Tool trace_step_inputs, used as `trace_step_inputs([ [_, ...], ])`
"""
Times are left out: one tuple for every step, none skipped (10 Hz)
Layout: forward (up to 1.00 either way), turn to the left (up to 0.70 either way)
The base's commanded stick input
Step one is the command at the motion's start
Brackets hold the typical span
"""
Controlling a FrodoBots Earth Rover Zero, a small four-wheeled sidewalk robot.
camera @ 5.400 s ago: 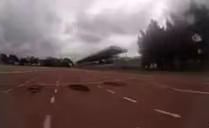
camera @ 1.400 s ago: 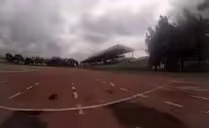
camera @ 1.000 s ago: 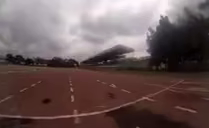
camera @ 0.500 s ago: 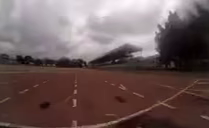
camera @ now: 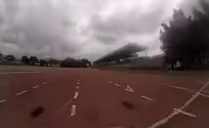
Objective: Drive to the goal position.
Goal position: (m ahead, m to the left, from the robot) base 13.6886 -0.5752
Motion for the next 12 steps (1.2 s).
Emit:
trace_step_inputs([
  [0.70,0.00],
  [0.70,0.00],
  [0.70,0.00],
  [0.70,0.00],
  [0.70,0.00],
  [0.70,0.00],
  [0.70,0.00],
  [0.70,0.00],
  [0.70,0.00],
  [0.70,0.00],
  [0.70,0.00],
  [0.70,0.00],
])
